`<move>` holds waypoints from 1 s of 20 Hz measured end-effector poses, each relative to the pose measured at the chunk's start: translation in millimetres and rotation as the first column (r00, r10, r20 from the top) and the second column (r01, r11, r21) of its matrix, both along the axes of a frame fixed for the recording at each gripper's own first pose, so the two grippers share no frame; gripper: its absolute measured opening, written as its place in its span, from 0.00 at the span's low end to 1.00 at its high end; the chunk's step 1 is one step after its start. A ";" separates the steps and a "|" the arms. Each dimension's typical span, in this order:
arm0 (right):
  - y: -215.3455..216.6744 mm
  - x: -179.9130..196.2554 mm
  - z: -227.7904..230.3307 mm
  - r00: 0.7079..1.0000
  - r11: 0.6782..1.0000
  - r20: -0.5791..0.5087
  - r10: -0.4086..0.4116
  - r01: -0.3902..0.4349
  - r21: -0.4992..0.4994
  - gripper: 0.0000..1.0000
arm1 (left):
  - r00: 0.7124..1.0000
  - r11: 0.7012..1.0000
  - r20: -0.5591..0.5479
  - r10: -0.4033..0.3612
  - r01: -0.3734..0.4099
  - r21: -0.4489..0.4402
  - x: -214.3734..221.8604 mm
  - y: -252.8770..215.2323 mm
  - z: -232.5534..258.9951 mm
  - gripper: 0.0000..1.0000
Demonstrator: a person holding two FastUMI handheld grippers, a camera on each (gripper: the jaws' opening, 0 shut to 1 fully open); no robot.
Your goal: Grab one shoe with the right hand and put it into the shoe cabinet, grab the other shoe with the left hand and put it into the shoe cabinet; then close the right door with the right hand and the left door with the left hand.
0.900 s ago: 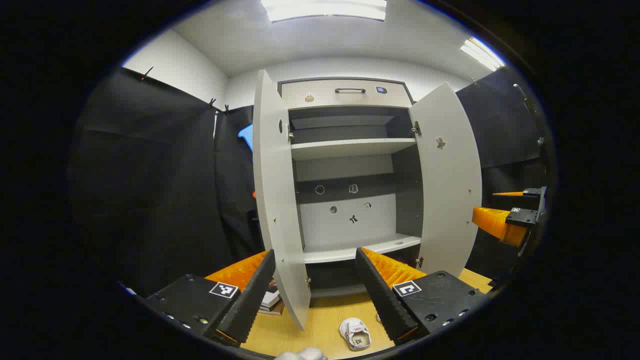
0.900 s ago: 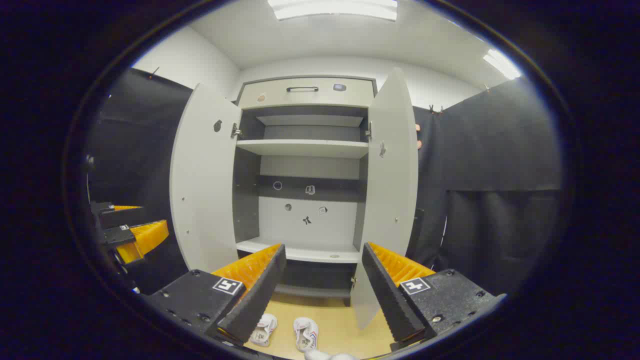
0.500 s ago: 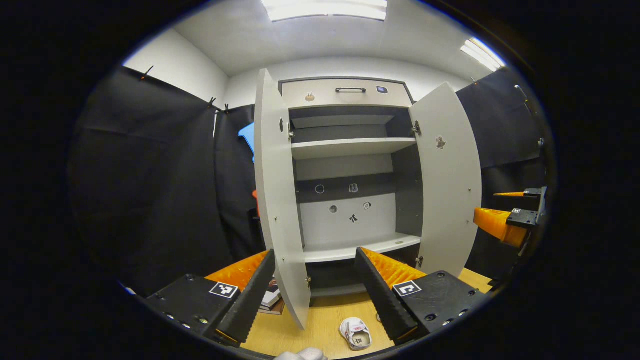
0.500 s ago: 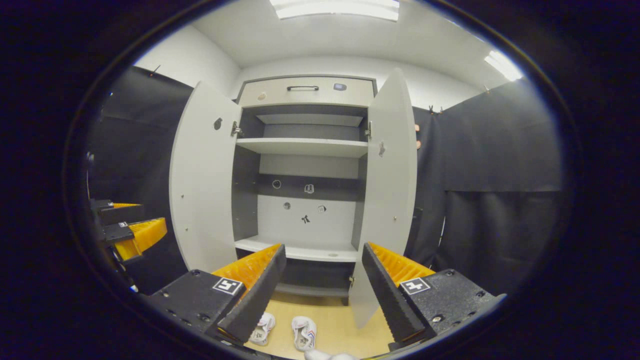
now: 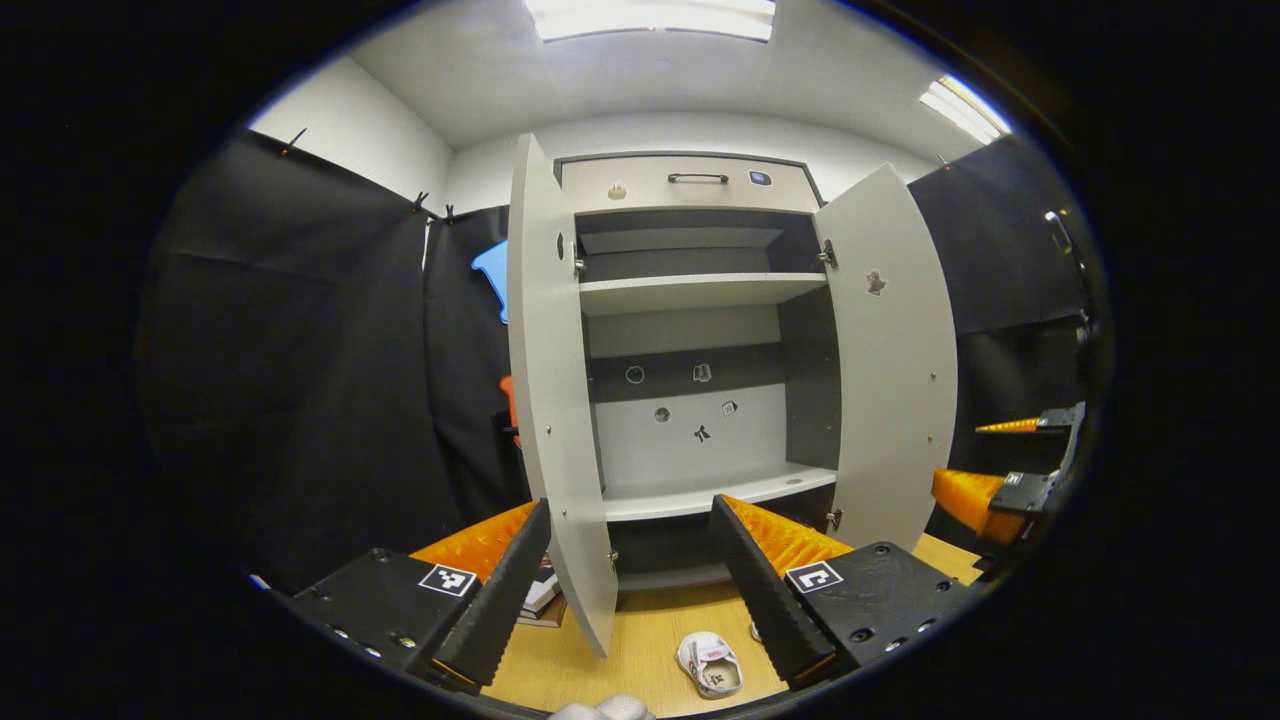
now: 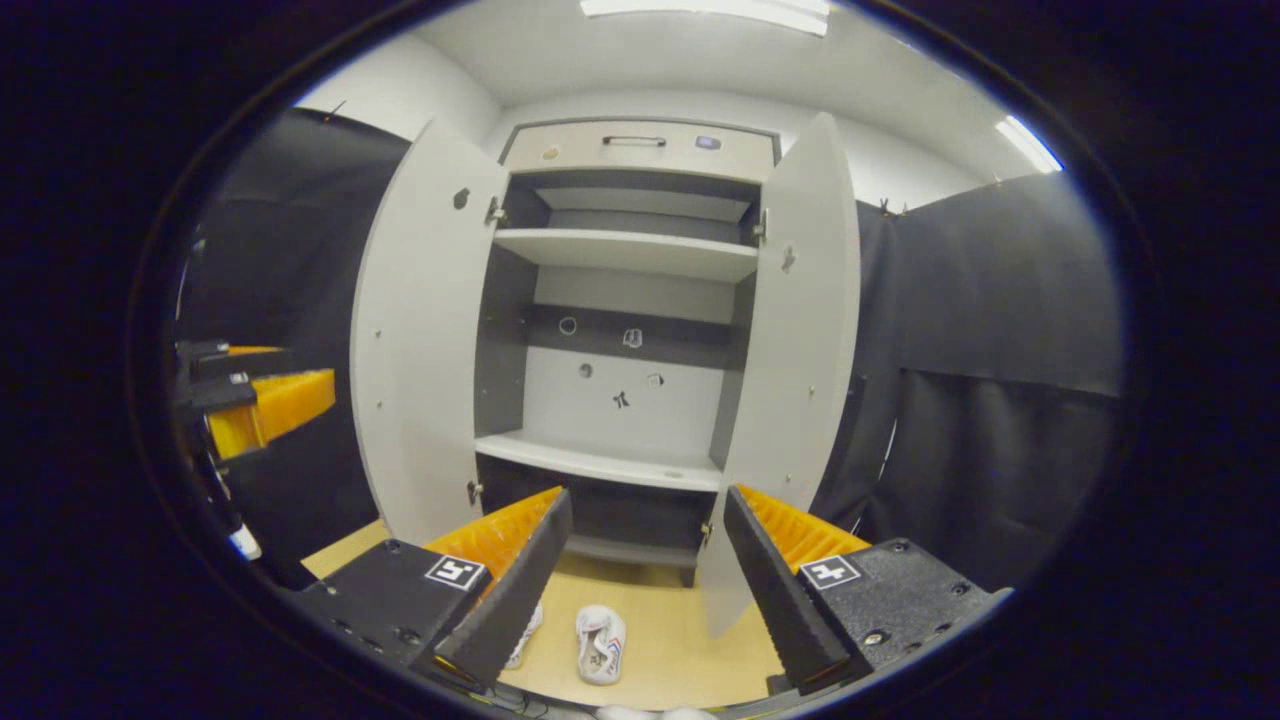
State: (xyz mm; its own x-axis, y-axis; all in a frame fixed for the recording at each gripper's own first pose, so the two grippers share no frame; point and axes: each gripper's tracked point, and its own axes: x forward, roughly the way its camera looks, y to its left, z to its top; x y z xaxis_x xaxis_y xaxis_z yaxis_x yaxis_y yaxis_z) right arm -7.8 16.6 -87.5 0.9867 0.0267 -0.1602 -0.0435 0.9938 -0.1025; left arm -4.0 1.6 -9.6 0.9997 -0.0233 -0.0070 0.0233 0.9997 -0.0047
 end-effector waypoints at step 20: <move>72.2 74.9 -398.5 0.812 0.992 -0.577 0.090 -0.023 0.123 0.76 | 0.998 0.999 -0.047 0.030 -0.029 0.014 -12.9 34.0 -24.2 0.96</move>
